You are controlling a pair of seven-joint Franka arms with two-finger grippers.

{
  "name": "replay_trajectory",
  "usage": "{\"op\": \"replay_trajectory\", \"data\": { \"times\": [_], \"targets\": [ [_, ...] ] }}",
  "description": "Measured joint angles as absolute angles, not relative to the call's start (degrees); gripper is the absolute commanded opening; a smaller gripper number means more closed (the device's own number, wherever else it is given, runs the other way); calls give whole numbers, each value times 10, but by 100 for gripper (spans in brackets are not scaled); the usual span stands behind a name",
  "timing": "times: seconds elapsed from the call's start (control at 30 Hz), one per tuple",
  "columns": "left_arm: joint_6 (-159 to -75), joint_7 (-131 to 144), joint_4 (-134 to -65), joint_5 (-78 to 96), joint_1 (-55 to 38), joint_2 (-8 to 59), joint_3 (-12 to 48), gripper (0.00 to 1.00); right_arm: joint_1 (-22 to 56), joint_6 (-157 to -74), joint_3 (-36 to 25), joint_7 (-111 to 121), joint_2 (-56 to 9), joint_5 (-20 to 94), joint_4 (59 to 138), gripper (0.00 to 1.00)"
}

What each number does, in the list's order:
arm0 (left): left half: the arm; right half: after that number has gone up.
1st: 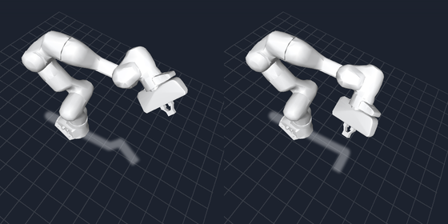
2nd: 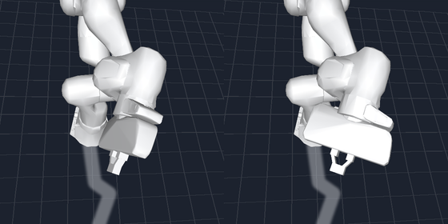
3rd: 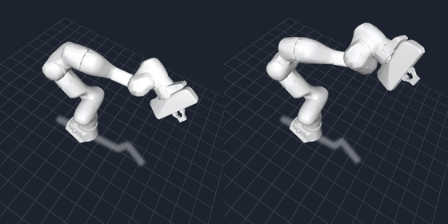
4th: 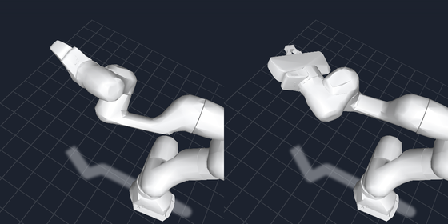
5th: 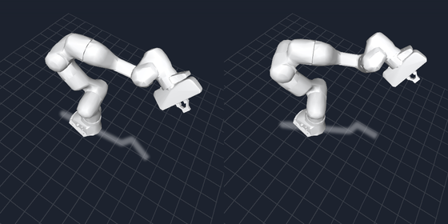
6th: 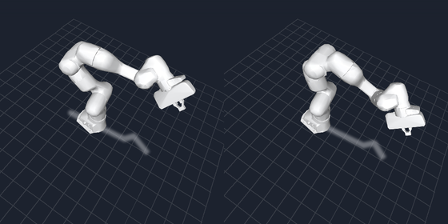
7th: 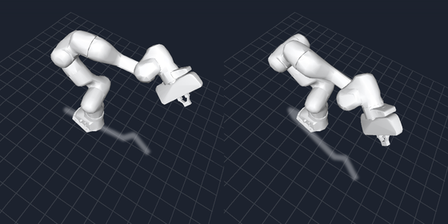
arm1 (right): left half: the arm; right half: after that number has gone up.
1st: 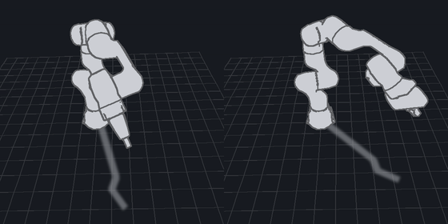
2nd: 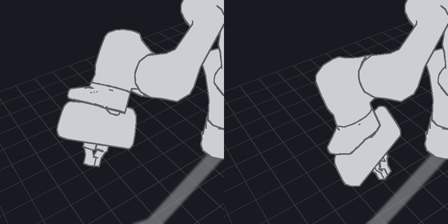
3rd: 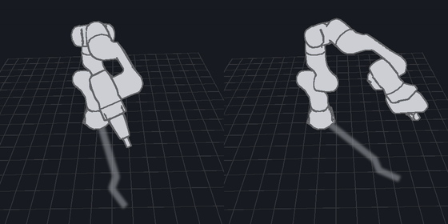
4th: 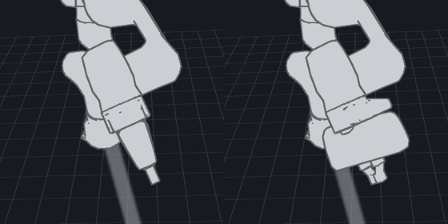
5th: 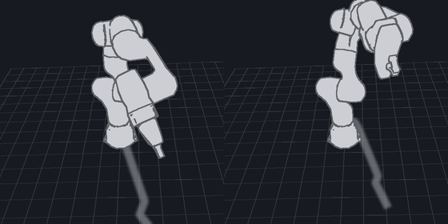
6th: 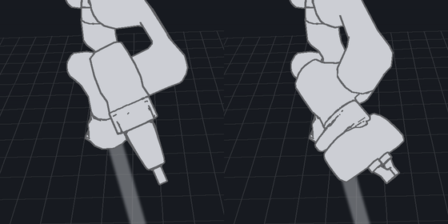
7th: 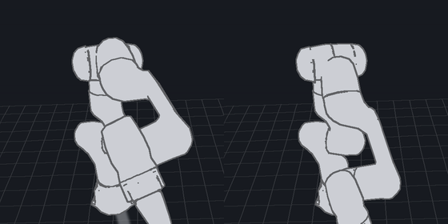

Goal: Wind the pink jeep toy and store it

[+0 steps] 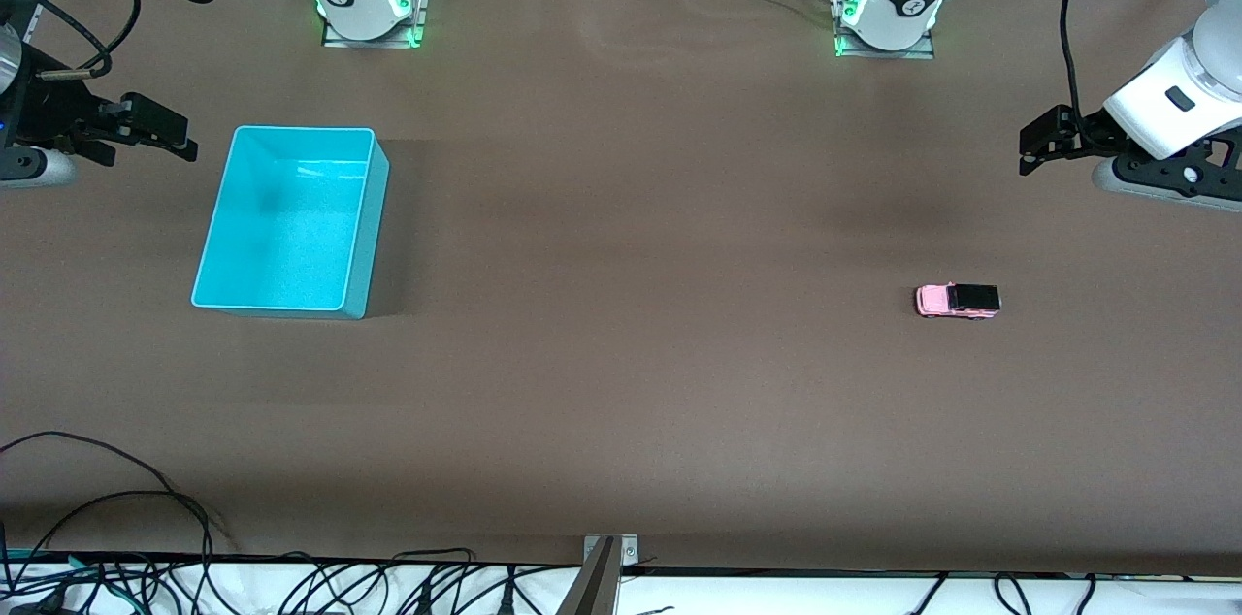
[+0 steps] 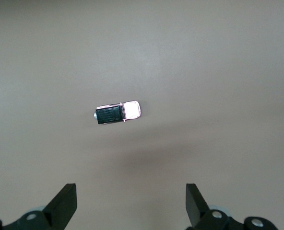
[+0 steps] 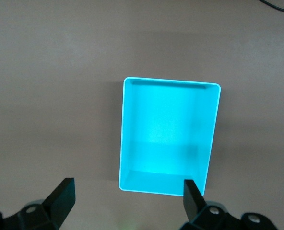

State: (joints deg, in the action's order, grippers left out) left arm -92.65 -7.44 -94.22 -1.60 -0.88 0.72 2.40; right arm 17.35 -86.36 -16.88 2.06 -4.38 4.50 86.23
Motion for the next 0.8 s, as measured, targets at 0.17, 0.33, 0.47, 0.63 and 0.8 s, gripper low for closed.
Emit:
{"op": "replay_trajectory", "data": {
  "times": [0.17, 0.33, 0.47, 0.63, 0.8],
  "targets": [
    [-915, -75, -941, -16, -9, 7, 24, 100, 174, -864, -169, 21, -44, 45, 862, 100],
    [-899, -76, -941, -16, -9, 7, 24, 100, 174, -864, -169, 21, -44, 45, 862, 100],
    [-898, -78, -941, -15, -9, 7, 25, 100, 174, -864, -169, 21, -44, 45, 862, 100],
    [-897, -79, -941, -15, -9, 7, 24, 100, 174, -864, -169, 21, -44, 45, 862, 100],
    [-897, -79, -941, -15, -9, 7, 24, 100, 174, -864, -169, 21, -44, 45, 862, 100]
  ]
}}
